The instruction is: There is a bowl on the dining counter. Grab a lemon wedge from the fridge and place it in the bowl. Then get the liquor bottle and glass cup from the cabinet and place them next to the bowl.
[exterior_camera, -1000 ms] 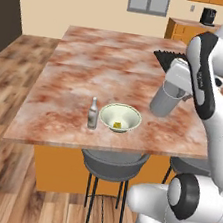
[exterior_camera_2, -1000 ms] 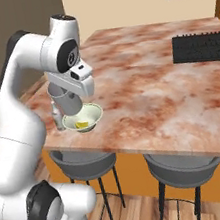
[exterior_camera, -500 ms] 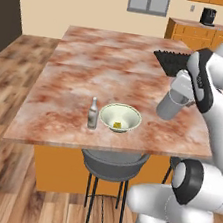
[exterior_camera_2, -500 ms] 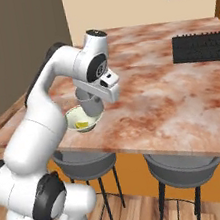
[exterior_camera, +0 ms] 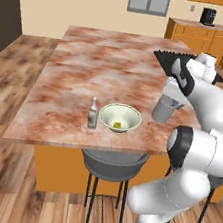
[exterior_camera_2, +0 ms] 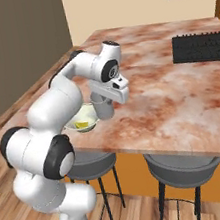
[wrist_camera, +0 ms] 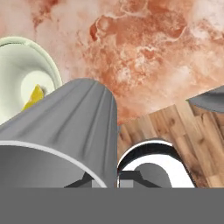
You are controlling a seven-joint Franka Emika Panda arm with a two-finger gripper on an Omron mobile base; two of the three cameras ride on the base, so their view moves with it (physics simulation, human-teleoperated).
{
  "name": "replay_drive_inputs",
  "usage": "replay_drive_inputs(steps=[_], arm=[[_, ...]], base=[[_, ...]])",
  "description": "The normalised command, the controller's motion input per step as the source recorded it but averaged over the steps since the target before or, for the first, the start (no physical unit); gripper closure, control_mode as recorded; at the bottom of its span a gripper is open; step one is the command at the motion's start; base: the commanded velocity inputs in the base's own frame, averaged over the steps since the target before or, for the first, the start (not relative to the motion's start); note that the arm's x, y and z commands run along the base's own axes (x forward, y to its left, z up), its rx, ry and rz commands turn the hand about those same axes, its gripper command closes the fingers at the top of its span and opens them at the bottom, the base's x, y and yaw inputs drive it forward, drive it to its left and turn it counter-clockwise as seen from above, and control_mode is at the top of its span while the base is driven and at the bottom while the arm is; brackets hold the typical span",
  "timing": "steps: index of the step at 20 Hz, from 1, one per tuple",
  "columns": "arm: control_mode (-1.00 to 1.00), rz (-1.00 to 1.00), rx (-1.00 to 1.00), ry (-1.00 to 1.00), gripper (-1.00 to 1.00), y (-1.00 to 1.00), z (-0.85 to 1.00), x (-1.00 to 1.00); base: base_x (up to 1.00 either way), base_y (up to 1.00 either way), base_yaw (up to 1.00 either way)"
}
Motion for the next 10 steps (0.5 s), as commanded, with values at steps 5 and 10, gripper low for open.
replay_drive_inputs(steps=[5, 10], arm=[[-1.00, 0.00, 0.01, 0.12, 1.00, -0.08, -0.44, 0.65], [-1.00, 0.00, 0.03, 0.02, 1.00, -0.15, -0.50, 0.53]], base=[[0.00, 0.00, 0.00], [0.00, 0.00, 0.00]])
